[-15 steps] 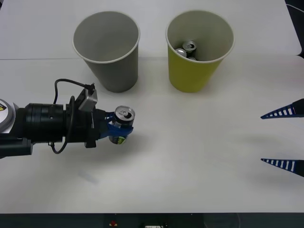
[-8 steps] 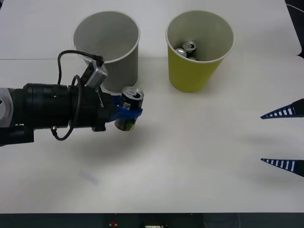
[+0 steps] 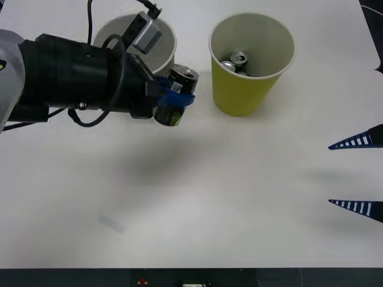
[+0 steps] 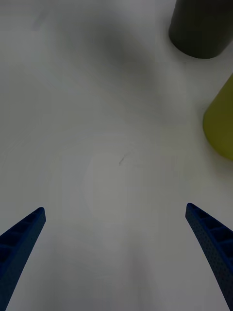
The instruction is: Put the can into the green bin and the plastic bottle into the gray bin
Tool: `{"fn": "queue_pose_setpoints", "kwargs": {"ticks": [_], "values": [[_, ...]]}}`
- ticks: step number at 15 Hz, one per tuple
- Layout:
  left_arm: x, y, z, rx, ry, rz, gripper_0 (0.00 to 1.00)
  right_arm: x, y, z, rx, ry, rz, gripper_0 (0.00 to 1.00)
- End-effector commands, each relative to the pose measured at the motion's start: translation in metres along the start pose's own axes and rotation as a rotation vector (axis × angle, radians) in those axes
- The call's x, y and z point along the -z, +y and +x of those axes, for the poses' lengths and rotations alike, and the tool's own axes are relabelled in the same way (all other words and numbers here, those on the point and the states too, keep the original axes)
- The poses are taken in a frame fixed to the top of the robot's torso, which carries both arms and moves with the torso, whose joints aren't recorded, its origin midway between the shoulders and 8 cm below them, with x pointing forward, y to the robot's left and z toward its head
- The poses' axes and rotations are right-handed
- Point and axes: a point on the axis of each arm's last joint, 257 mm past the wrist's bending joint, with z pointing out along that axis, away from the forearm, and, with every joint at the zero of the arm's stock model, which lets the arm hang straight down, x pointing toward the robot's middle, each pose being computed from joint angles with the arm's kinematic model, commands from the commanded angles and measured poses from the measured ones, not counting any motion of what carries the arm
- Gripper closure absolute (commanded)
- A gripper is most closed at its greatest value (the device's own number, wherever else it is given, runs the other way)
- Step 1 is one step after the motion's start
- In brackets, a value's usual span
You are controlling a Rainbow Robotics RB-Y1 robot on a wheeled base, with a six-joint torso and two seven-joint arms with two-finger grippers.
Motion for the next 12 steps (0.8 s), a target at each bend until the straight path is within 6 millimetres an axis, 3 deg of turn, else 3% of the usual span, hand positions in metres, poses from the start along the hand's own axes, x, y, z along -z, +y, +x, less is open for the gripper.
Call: {"fn": "queue_pose_setpoints", "kwargs": {"ticks": [1, 5, 8, 12], "values": [[-0.013, 0.018, -0.041, -0.019, 0.012, -0.016, 1.0, 0.0, 0.0, 0.0, 0.0, 0.0, 0.0, 0.0], [-0.041, 0.037, -0.096, -0.064, 0.021, -0.062, 1.0, 0.0, 0.0, 0.0, 0.0, 0.0, 0.0, 0.0], [-0.065, 0.047, -0.127, -0.036, 0.018, -0.071, 1.0, 0.0, 0.0, 0.0, 0.0, 0.0, 0.0, 0.0], [-0.111, 0.062, -0.141, -0.027, 0.014, -0.113, 1.0, 0.0, 0.0, 0.0, 0.0, 0.0, 0.0, 0.0]]}}
